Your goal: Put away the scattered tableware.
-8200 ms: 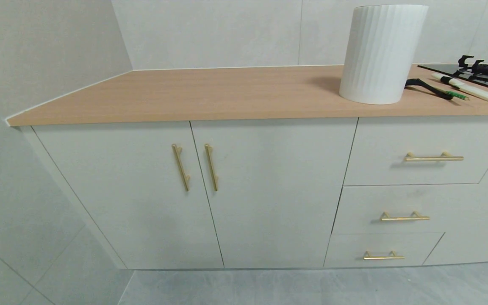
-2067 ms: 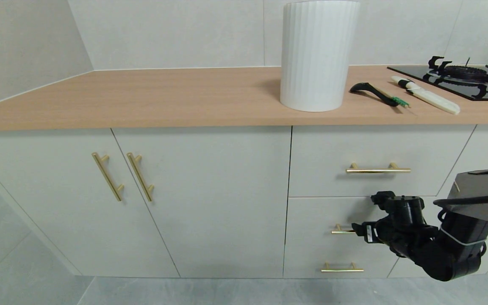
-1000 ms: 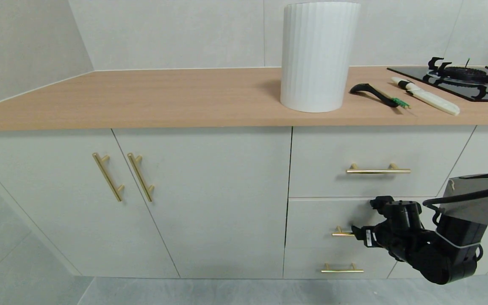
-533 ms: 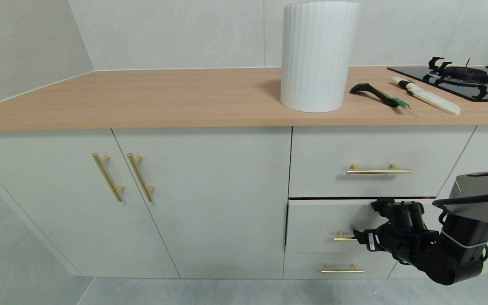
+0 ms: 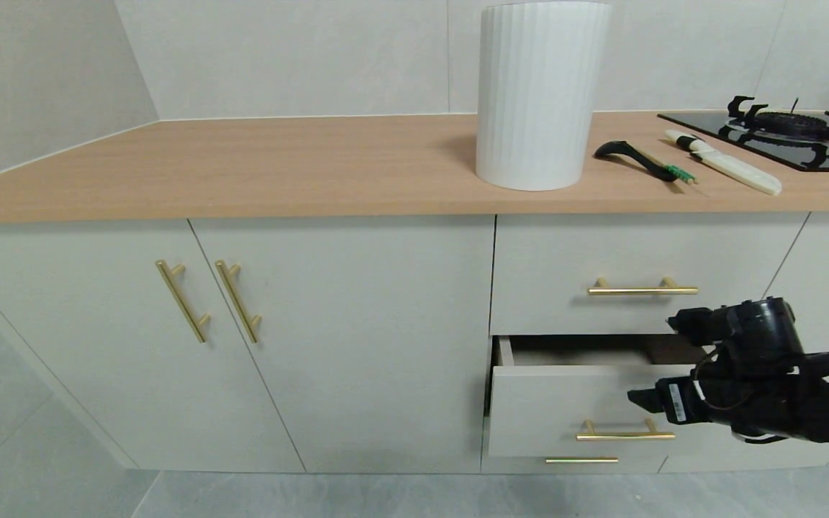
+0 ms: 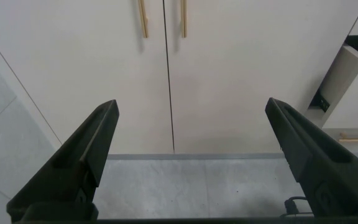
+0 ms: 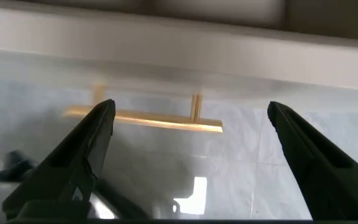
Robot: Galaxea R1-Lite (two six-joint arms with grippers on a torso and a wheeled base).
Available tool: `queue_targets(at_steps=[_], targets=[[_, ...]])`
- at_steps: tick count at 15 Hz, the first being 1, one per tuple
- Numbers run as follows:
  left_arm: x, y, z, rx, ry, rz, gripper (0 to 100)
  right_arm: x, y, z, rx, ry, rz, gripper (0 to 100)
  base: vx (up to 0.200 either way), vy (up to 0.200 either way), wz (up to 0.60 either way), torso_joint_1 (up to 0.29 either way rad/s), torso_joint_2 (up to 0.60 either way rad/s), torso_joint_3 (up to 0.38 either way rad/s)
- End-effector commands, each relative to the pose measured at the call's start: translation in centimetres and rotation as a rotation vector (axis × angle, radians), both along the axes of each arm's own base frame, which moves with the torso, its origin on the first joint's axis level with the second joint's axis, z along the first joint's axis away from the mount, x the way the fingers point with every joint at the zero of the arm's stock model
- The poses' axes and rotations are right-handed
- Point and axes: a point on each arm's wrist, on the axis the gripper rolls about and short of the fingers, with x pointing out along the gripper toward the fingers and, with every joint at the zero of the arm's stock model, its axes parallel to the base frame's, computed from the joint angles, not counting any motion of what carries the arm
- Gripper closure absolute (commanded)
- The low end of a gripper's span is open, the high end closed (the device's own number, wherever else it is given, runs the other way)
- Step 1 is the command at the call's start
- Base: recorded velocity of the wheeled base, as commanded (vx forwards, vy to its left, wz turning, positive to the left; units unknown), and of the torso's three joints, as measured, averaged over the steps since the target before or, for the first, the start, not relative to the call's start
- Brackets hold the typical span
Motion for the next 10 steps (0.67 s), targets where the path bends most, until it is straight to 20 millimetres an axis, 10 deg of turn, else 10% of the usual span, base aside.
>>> queue_targets(at_steps=[1, 10], targets=[[0.0, 0.0, 0.0, 0.0, 0.001, 0.0, 0, -3.0, 0.9, 5.6, 0.049, -0.166, 0.059, 0, 0.0, 0.0, 0.0, 0.0, 0.0, 0.0], [0.0, 0.0, 0.0, 0.0, 0.001, 0.0, 0, 1.4, 2.8, -1.1, 0.07, -0.19, -0.004, 0, 0.0, 0.0, 0.0, 0.0, 0.0, 0.0]])
